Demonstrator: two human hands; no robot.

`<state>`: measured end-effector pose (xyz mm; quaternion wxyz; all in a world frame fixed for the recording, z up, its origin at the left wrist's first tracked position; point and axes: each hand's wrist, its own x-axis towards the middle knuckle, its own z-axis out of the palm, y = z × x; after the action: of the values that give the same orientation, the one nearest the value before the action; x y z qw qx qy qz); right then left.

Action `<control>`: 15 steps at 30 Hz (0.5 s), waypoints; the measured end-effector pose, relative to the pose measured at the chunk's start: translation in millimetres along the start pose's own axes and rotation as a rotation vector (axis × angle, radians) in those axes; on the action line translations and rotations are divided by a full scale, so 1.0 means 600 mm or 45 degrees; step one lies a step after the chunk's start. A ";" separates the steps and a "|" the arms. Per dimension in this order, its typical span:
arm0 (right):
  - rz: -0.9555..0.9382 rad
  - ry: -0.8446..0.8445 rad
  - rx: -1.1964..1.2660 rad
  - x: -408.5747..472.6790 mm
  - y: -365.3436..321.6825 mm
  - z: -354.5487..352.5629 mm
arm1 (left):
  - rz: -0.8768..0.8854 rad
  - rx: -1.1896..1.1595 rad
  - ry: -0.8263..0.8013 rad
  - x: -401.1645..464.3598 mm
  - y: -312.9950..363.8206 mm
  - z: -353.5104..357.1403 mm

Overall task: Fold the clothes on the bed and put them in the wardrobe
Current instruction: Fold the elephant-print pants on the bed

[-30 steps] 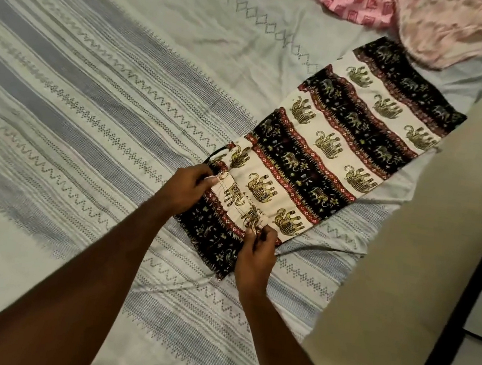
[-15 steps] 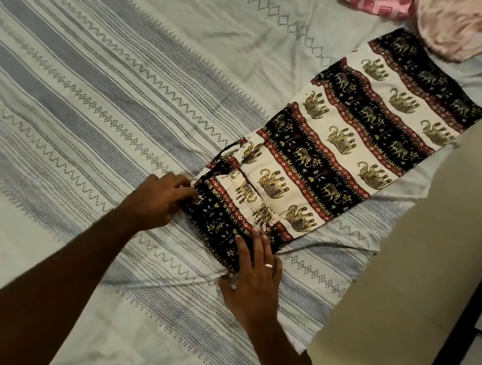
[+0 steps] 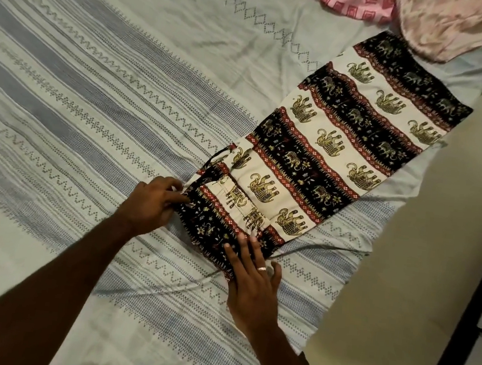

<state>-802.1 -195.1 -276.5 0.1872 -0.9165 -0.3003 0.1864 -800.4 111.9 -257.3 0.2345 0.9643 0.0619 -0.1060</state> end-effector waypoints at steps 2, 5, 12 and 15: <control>-0.001 0.079 0.174 0.003 0.001 -0.015 | -0.014 -0.209 0.010 0.017 0.009 -0.027; 0.195 0.111 0.593 0.011 0.002 -0.056 | -0.108 -0.638 -0.085 0.070 0.048 -0.088; 0.658 0.606 1.496 0.101 0.036 -0.156 | -0.191 -1.021 -0.332 0.239 0.141 -0.141; 1.014 0.644 1.714 0.159 0.079 -0.180 | -0.236 -1.045 -0.282 0.319 0.173 -0.111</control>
<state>-658.7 -196.1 -227.1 0.6786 -0.6603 0.2750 0.1670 -585.2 64.4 -198.7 0.5933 0.7642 0.1597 -0.1961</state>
